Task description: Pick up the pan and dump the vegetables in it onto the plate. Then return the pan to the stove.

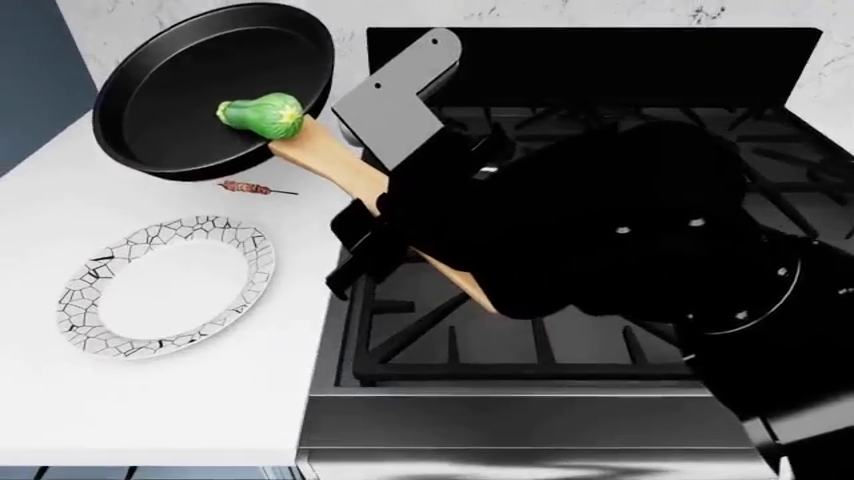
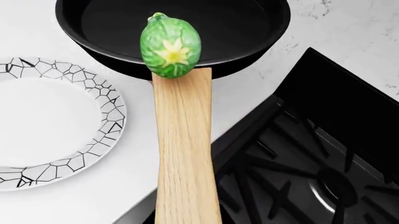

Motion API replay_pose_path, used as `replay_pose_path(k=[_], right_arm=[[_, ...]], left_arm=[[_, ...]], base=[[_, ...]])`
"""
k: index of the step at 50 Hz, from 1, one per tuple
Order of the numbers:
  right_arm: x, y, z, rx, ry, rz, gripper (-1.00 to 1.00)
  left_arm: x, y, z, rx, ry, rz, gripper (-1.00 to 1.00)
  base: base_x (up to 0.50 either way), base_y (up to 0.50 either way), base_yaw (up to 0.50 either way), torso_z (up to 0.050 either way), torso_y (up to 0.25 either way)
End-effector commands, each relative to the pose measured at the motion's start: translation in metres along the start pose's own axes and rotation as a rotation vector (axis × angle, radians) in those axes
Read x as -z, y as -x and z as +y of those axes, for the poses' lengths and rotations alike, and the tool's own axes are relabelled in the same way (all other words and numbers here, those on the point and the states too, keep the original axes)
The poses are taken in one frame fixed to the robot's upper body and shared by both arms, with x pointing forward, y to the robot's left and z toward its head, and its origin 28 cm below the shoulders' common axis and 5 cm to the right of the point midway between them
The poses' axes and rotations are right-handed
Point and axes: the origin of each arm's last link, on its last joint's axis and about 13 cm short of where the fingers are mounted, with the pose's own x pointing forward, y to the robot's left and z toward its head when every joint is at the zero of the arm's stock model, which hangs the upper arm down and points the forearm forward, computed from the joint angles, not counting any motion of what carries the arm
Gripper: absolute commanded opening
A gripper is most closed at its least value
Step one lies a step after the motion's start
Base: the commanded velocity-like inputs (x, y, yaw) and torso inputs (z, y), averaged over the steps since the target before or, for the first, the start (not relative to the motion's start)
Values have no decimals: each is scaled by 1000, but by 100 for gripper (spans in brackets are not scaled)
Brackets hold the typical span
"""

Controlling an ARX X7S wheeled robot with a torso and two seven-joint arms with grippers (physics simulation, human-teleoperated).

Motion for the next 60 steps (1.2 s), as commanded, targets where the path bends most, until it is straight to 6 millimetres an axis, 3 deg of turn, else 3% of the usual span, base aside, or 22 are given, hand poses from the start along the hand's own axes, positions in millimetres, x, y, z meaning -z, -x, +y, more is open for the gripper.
replay_pose_path(k=[1,15,41,60], right_arm=[[-10,7,-15,107,33,-64,-100],[-5,15,-20,154,69,-40,-100],[-12,1,-7,223,202,-50,-100],[-13,0,-14,275,188,-52,-100]], left_arm=[[0,0,1,0,-1,0,100],[1,0,0,2,-2,1,100],[-1,1,0,0,1,-5,100],[-1,0,0,1,0,-4,100]], base=[[0,0,0,0,0],[0,0,0,1,2],[0,0,0,0,2],[0,0,0,1,2]])
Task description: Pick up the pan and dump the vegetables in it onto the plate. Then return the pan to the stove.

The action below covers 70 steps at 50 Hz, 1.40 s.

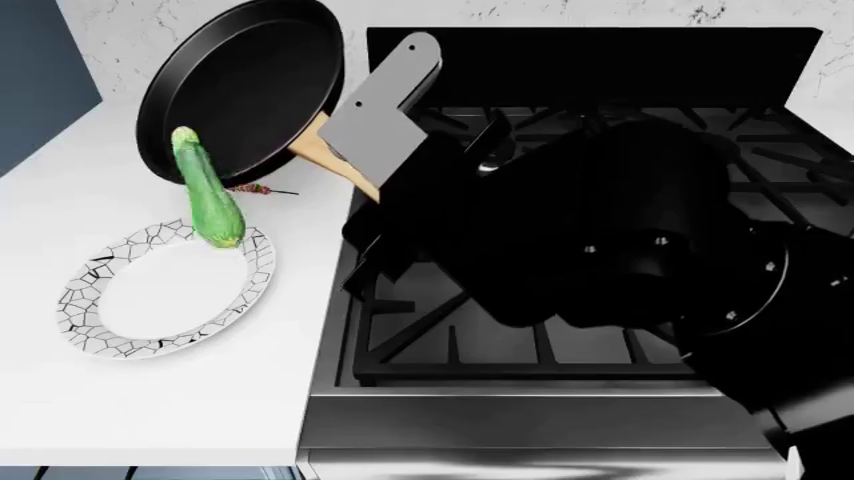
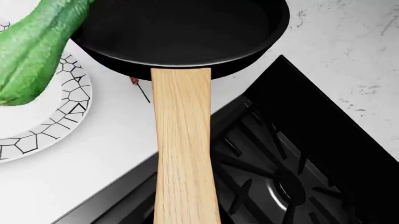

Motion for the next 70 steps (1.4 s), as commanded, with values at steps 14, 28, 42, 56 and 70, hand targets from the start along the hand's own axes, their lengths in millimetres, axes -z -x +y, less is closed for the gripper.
replay_pose_path(k=[14,28,42,56,70], right_arm=[[-10,4,-26,182,-1,-72,-100],[-14,16,-40,235,-64,-120,-100],[-10,69,-49,110,-232,-183,-100],[32,113,-51,75,-314,-138,-100],[61,139,-54,139,-426,-106,-100]], left_arm=[[1,0,0,1,-2,3,100],[2,0,-1,3,-4,5,100],[1,0,-1,4,-5,4,100],[0,0,-1,5,-9,1,100],[-1,0,-1,1,-10,-3,100]], base=[[0,0,0,1,2],[0,0,0,1,1],[0,0,0,1,2],[0,0,0,0,2],[0,0,0,1,2]])
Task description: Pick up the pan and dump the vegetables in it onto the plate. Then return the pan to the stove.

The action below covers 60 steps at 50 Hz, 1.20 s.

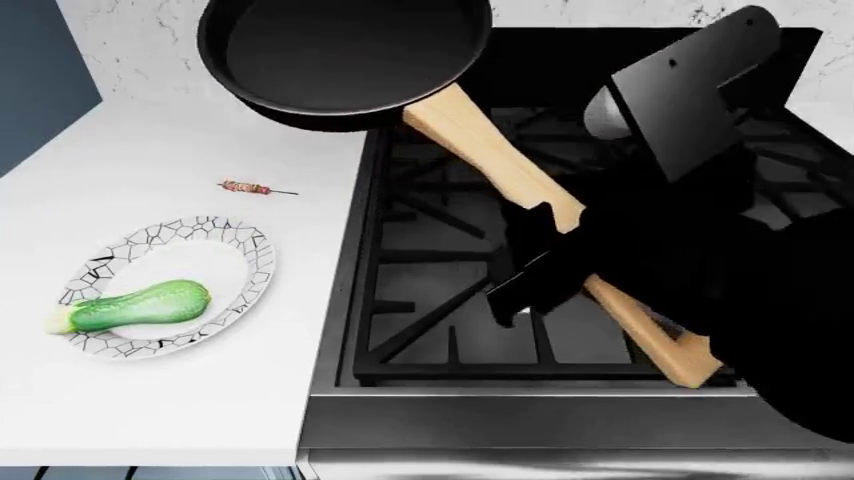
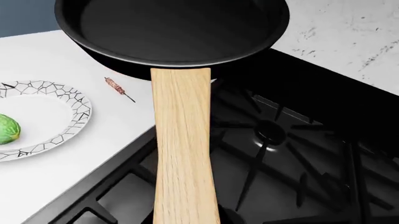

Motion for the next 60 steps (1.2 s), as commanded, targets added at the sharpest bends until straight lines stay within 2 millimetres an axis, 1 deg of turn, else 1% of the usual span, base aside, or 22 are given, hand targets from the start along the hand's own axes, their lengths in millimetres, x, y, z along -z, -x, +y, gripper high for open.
replay_pose_path(k=[1,9,14,21,30,34,39,50,60], right_arm=[[8,27,-14,123,-67,-67,-100],[21,44,-16,82,-173,-123,-100],[31,50,-16,64,-194,-113,-100],[39,59,-16,47,-204,-90,-100],[62,62,-19,65,-227,-35,-100],[67,65,-21,84,-220,-14,-100],[63,72,-23,119,-198,-12,-100],[35,93,-26,208,-123,-52,-100],[34,98,-21,202,-46,21,-100]], left_arm=[[-1,0,0,-2,-1,-4,100],[0,0,1,-2,-2,-3,100],[0,0,0,-1,-4,-1,100],[-1,0,0,-2,-3,-2,100],[0,0,0,-1,-6,0,100],[0,0,-1,-1,-7,1,100],[1,0,-1,0,-9,3,100],[0,0,0,0,-9,2,100],[1,0,0,1,-9,2,100]], base=[[0,0,0,0,0],[0,0,0,1,3],[0,0,0,0,2],[0,0,0,0,1],[0,0,0,1,2],[0,0,0,0,0],[0,0,0,0,2],[0,0,0,1,3],[0,0,1,0,1]])
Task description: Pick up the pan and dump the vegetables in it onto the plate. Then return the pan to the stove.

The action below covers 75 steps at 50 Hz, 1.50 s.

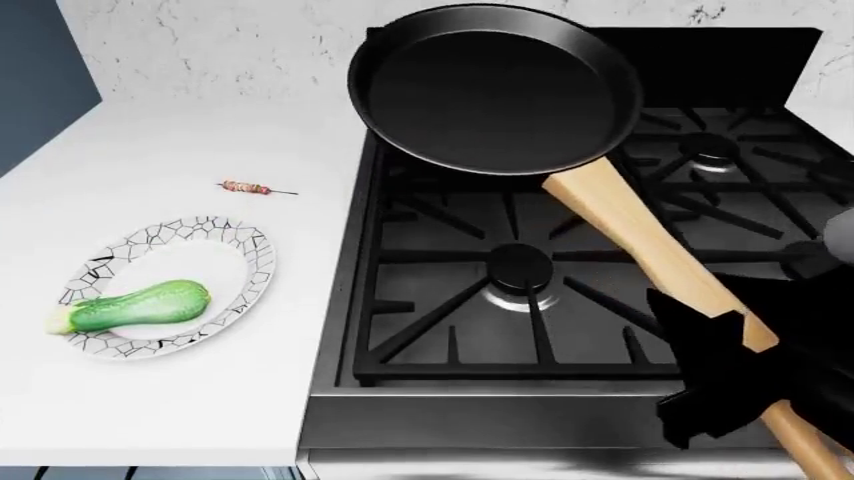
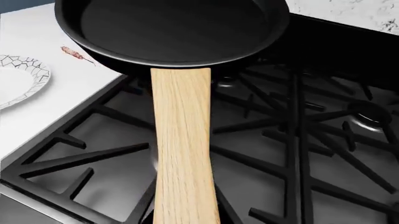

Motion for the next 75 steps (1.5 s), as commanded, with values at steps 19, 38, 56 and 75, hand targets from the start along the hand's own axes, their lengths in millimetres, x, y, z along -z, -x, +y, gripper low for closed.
replay_pose_path(k=[19,38,56,75], right_arm=[[-5,20,-1,81,146,24,-100],[12,14,-5,93,119,67,-100],[22,7,-6,99,130,119,100],[-4,27,-4,53,68,-80,100]], left_arm=[[-2,0,0,0,1,-6,100],[-1,0,1,-2,0,-4,100],[-1,0,0,0,-3,-4,100],[-3,1,0,1,1,-9,100]], base=[[0,0,1,1,2],[0,0,1,1,2],[0,0,0,1,1],[0,0,0,0,0]])
